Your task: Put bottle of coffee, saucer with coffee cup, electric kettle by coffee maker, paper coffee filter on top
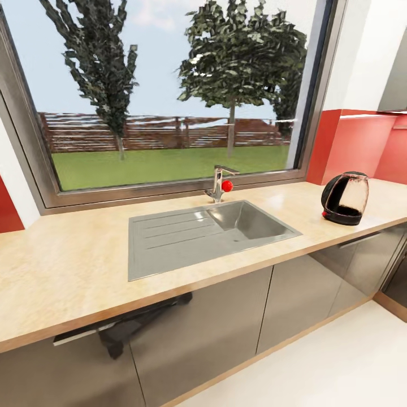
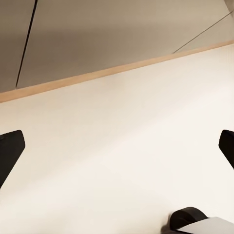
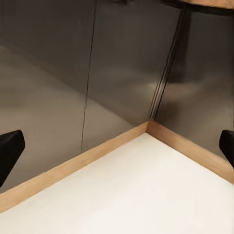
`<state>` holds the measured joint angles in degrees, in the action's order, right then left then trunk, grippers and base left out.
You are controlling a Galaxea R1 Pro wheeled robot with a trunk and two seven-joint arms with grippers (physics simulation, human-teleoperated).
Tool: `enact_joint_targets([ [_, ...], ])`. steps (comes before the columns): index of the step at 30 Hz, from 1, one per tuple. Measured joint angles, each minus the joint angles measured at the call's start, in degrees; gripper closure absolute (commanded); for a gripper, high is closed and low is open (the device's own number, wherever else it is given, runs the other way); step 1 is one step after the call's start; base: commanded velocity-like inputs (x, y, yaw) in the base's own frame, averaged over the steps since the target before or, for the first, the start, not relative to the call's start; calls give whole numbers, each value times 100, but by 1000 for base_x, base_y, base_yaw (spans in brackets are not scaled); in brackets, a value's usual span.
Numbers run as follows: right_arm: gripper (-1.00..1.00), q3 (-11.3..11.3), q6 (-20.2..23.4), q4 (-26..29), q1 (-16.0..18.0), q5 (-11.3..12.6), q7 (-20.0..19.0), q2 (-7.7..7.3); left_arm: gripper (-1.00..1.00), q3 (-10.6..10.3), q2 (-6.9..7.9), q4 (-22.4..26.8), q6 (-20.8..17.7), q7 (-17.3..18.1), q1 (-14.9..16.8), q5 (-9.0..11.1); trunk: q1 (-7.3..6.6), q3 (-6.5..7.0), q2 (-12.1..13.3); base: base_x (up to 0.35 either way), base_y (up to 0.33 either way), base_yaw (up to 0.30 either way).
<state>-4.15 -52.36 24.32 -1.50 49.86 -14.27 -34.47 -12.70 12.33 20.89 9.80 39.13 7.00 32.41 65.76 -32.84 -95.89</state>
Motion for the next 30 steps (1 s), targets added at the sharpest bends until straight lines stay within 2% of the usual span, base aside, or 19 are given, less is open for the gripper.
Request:
enact_joint_targets([
  [3, -100, -9, 648, 727, 15, 20, 551, -258, -100, -1, 0, -4, 0, -3, 1, 0, 0, 0, 0, 0, 0, 0],
  [4, -100, -7, 1059, 1230, 24, 19, 867, -409, -100, -3, 0, -5, 0, -5, 1, 1, 0, 1, 0, 0, 0, 0],
  [7, -100, 114, 1707, 2033, 26, 32, 1282, -637, -100, -1, 0, -7, 0, -7, -1, 0, 0, 0, 0, 0, 0, 0],
  [8, -100, 186, 1941, 2285, 29, 35, 1404, -709, -100, -1, 0, -7, 0, -8, -1, 0, 0, 0, 0, 0, 0, 0],
  [9, -100, 347, 2440, 2774, 42, 62, 1621, -839, -100, -2, 0, -7, 1, -9, -3, 2, 0, 1, 0, 0, 0, 0],
  [10, -100, 449, 2731, 3057, 44, 74, 1729, -899, -100, -2, 1, -6, 0, -10, -4, 2, 0, 0, 0, 0, 0, 0],
  [14, -100, 889, 4010, 4143, 70, 39, 2094, -1024, -100, -6, 1, -8, 0, -10, -3, 2, 0, 0, 0, 0, 0, 0],
  [15, -100, 1070, 4588, 4602, 122, 26, 2230, -1053, -100, -9, -2, -14, 0, -9, -1, 0, 0, 1, 0, 0, 0, 0],
  [16, -100, 1191, 5045, 5001, 236, 28, 2330, -1069, -100, -14, -3, -17, 1, -9, 0, 0, 0, 2, 1, 0, 0, 0],
  [17, -100, 1232, 5218, 5172, 317, 44, 2366, -1073, -100, -14, -2, -16, 0, -9, -1, 0, 0, 1, 0, 0, 0, 0],
  [18, -100, 1276, 5501, 5409, 535, 71, 2410, -1074, -100, -27, -10, -15, 1, -7, 0, 0, 0, 2, 1, 0, 0, 0],
  [21, -100, 1329, 6090, 5717, 916, 116, 2458, -1049, -100, -39, -82, -12, -5, -3, -1, -1, 0, 1, 1, 0, 0, 0],
  [23, -100, 1338, 6530, 5958, 1119, 141, 2478, -963, -100, -19, -148, -11, -12, -6, -1, -1, 0, 1, 1, 0, 0, 0],
  [24, -100, 1326, 6598, 6022, 1150, 143, 2486, -916, -100, -13, -157, -10, -25, -6, -2, 0, 0, 1, 1, 0, 0, 0],
  [25, -100, 1278, 6723, 6145, 1229, 133, 2592, -758, -100, -1, -175, -8, -74, -12, 0, 0, 0, 1, 1, 0, 0, 0],
  [26, -100, 1242, 6793, 6218, 1297, 125, 2742, -662, -100, 13, -184, -9, -102, -15, -1, 3, 0, 1, 1, 0, -25, 0],
  [30, -100, 1217, 6868, 6284, 1364, 123, 2942, -577, -100, 109, -199, -10, -128, -17, -1, 9, 0, 1, 0, 0, -188, 0],
])
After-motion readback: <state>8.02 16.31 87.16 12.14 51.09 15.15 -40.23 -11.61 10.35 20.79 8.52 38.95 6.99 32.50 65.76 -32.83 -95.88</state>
